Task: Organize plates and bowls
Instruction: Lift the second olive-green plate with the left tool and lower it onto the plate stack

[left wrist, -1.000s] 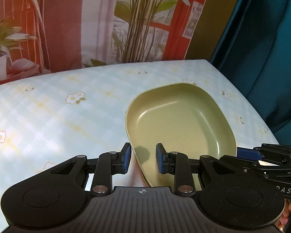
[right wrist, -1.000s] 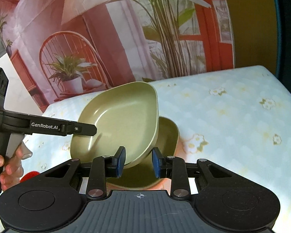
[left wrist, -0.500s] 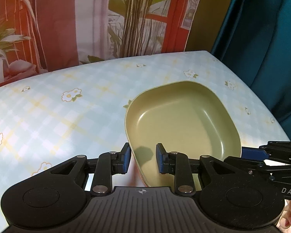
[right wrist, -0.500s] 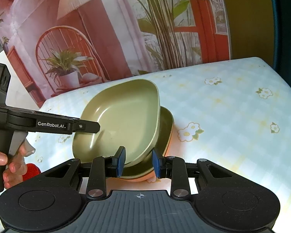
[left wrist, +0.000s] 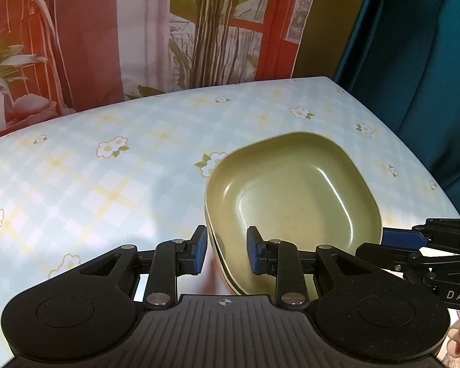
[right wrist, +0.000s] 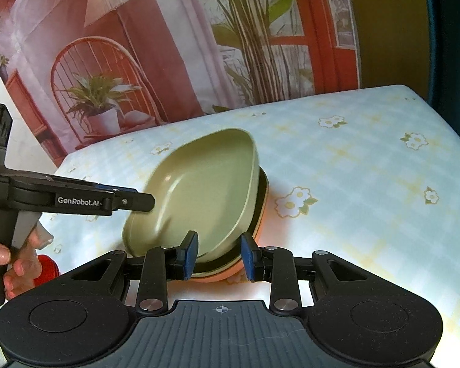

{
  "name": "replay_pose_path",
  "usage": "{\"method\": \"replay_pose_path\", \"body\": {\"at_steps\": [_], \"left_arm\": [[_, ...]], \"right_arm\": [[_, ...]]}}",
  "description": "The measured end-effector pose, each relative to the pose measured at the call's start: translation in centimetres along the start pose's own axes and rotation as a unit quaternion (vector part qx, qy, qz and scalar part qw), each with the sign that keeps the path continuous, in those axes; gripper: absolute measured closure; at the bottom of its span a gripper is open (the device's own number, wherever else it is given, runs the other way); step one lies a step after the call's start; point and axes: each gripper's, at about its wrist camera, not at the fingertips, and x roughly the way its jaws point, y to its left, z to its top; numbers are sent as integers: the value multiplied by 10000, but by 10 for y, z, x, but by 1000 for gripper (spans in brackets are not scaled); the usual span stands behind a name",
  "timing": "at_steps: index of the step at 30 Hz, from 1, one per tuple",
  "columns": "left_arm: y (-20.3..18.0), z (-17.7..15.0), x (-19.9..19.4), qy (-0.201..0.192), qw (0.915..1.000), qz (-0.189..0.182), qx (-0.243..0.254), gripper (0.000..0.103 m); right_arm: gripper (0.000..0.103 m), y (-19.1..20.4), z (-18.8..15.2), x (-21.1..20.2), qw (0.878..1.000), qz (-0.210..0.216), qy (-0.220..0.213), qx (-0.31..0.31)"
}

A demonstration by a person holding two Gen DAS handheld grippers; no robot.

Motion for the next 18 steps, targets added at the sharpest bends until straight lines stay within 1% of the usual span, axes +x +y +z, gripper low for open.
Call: {"method": "replay_pose_path", "body": {"at_steps": [3,8,12,14,16,18], "left_arm": [[0,-1,-1,-18,10000,3,-17,74],[1,-2,-1,-37,10000,11,-30,74],[2,-3,-1,-65,10000,-15,-66,74],[3,-4,-2,-66,9999,-21,-77,74],[4,-3,-3,-70,9999,-22,-86,74],[4,-4,-3,-77,9999,-29,-105,74]], "right_arm": [[74,-2,0,-1,10000,8,-2,-2],[74,1,1,-6,9993,-154,-119,-321],[73,-2,6,-8,9991,-225,-196,-313],[75,-5,8,-5,9989,-250,-214,-329],[78,-6,9,-2,9990,-265,-195,-317],[90,-7,8,2,9991,-255,-136,-321]]}}
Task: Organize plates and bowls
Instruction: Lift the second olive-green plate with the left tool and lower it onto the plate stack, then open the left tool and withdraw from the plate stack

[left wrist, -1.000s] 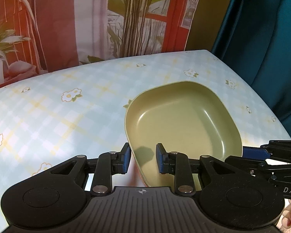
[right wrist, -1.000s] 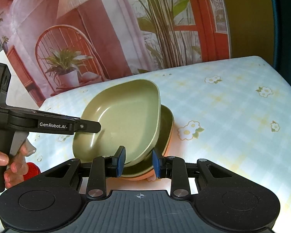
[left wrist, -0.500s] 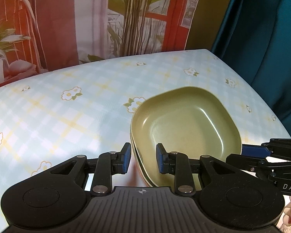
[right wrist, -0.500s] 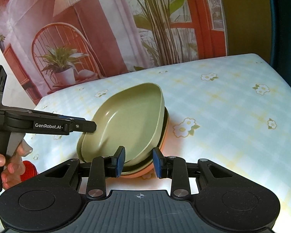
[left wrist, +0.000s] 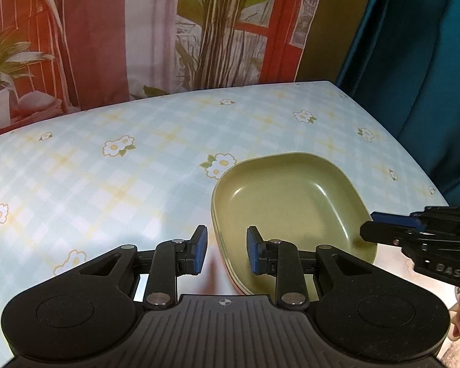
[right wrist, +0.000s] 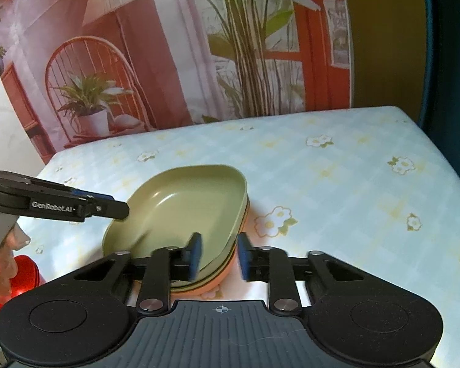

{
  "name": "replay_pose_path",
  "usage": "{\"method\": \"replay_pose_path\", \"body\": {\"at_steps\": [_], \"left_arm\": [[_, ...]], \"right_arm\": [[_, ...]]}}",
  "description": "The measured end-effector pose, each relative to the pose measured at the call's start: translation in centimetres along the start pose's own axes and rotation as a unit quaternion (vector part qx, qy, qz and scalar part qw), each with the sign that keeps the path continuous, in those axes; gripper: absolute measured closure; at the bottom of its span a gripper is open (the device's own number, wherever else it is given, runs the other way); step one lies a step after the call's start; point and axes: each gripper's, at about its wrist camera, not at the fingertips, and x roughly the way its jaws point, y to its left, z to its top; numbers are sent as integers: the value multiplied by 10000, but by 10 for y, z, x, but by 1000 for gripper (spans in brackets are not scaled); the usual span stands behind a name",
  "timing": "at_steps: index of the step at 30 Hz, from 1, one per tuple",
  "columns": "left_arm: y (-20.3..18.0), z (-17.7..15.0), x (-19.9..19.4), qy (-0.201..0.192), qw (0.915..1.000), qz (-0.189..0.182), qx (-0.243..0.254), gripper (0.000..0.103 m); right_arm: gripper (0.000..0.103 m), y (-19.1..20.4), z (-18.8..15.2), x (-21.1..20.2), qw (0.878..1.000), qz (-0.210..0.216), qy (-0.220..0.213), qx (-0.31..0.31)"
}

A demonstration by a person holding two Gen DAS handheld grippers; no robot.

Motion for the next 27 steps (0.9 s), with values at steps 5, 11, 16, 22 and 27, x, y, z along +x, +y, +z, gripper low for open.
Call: {"method": "replay_pose_path", "body": {"at_steps": [5,11,16,22,27], "left_arm": [[2,-1,0,-21,10000,-34,-34,74],[4,-2,-5,-86,9999,19,-68,74],[5,-3,-23,-187,9996,201,-48,73],[10,-11,-49,-289,9987,415,-59,73],[22,-23,-72,-333,9975,601,-151,66]], "right_arm": [[92,1,-5,9,9999,-92,52,-41],[88,4,-5,9,9999,-164,43,-31],[79,13,1,0,9997,-165,-150,-63],[78,34,4,-11,9994,-15,-293,-171],[70,60,3,-15,9990,100,-320,-291]]}}
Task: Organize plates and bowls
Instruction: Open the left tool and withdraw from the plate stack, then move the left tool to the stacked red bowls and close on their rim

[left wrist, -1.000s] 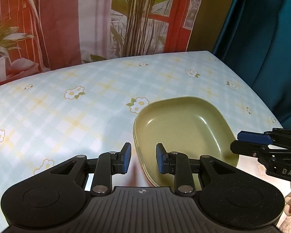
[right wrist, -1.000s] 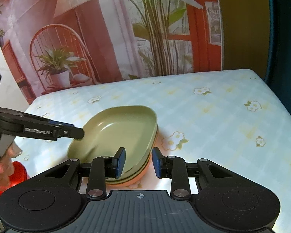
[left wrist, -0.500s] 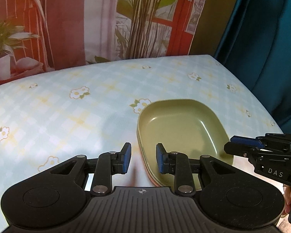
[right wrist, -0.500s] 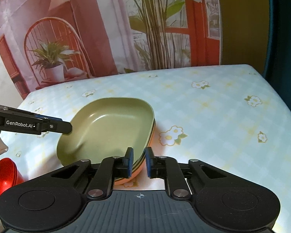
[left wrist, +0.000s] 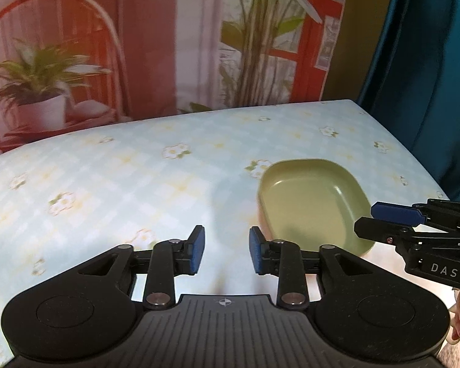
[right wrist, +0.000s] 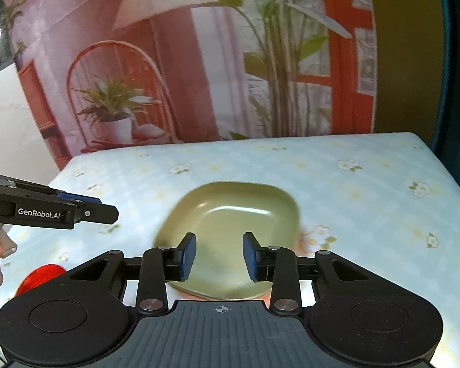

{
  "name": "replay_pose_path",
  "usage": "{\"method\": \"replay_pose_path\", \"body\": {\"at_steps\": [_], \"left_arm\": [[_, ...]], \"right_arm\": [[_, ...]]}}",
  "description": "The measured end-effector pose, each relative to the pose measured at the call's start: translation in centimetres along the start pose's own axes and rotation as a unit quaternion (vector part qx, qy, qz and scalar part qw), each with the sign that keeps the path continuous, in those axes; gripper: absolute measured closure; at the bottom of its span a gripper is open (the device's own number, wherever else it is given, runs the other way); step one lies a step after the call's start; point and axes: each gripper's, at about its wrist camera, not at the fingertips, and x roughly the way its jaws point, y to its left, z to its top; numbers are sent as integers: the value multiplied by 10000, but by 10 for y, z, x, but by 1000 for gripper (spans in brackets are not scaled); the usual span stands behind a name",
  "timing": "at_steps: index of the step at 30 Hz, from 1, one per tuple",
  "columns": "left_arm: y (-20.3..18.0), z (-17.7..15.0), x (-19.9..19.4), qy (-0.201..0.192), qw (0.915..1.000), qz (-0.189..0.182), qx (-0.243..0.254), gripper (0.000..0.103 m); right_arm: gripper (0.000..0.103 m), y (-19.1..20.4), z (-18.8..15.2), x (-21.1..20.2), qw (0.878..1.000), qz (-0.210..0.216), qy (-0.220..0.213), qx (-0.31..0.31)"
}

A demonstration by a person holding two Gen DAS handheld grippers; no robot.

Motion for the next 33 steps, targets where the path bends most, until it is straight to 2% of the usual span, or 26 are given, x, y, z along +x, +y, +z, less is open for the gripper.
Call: {"method": "replay_pose_path", "body": {"at_steps": [7,9,11,13,23,33], "left_arm": [[26,-23,-33,-36,9992,349,-184,59],[34,-31,-42,-31,9987,411,-296,55],[40,-40,-51,-49,9982,478,-372,47],[44,-50,-58,-66,9976,550,-418,44],[48,-105,-67,41,9942,446,-979,44],[56,-124,-57,79,9896,403,-1378,44]], "right_arm": [[60,38,-6,-5,9999,52,-45,-96],[49,49,-9,-7,9999,41,-80,-55],[49,58,-12,-8,9999,81,-46,-79],[49,67,-16,-9,9998,159,15,-120],[49,108,-40,-5,9972,584,328,-340],[50,126,-58,7,9938,763,627,-514]]}}
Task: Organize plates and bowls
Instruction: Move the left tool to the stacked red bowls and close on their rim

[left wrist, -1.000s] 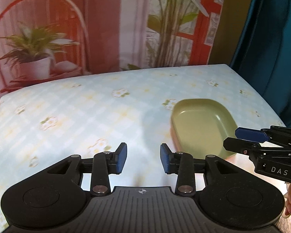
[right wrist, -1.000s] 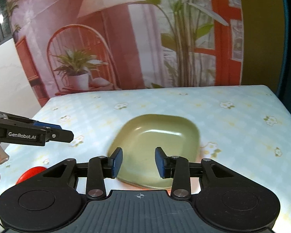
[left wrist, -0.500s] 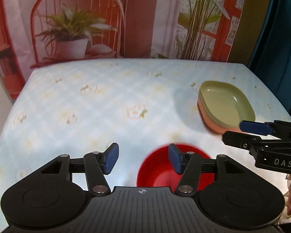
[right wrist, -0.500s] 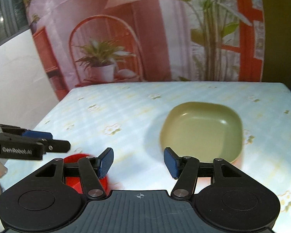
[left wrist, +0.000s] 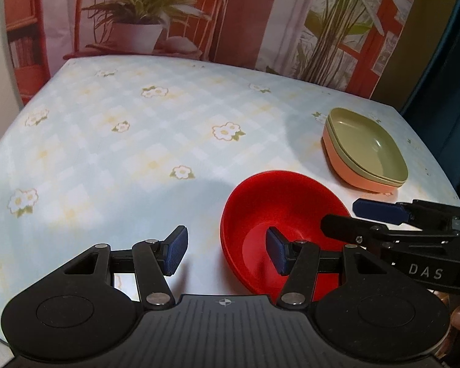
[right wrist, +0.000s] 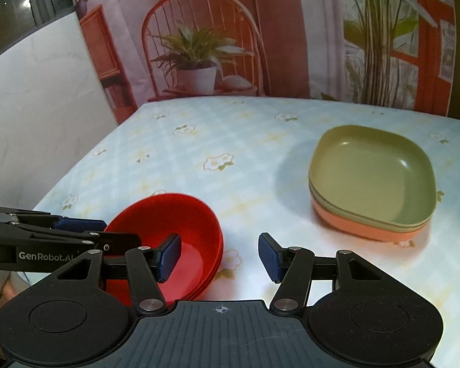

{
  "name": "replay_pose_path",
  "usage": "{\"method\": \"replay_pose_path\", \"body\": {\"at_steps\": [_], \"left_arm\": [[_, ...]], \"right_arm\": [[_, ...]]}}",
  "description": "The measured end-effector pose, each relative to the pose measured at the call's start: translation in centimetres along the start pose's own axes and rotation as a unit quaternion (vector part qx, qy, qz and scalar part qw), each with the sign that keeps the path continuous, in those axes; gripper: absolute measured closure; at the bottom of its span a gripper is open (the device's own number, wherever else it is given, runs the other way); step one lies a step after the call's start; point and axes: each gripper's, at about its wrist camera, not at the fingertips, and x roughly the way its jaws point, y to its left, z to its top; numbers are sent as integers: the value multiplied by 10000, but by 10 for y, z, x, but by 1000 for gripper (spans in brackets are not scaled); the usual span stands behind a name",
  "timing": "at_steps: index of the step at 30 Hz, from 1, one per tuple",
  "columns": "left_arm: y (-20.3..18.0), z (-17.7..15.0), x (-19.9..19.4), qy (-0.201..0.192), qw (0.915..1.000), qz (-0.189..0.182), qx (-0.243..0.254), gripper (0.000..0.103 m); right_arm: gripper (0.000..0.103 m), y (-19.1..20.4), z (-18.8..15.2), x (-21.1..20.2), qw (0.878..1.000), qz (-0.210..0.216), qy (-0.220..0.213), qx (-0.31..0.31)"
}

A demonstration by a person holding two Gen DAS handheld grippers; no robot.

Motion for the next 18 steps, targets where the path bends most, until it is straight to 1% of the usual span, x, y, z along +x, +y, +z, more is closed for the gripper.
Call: {"method": "replay_pose_path", "body": {"at_steps": [2,6,9,12,13,15,17,18], "left_arm": [[0,-5,3,56,10000,-52,-39,45],[-1,-10,8,142,9994,-300,-8,46],[0,-10,9,118,9991,-398,-66,49],[2,-10,10,93,9988,-468,-127,56],[2,-11,11,107,9986,-499,-140,60],[2,-11,13,149,9981,-570,-184,63],[3,-11,14,149,9976,-630,-235,69],[3,-11,13,129,9975,-640,-252,69]], "right_arm": [[51,1,-3,3,10000,44,44,-15],[54,5,-6,7,9998,122,128,-117],[57,5,-8,10,9996,183,177,-117],[59,4,-11,11,9994,264,222,-92],[60,4,-12,12,9993,287,232,-86],[63,4,-13,12,9991,327,245,-84],[64,3,-13,12,9990,360,238,-87],[65,3,-13,12,9990,374,229,-87]]}}
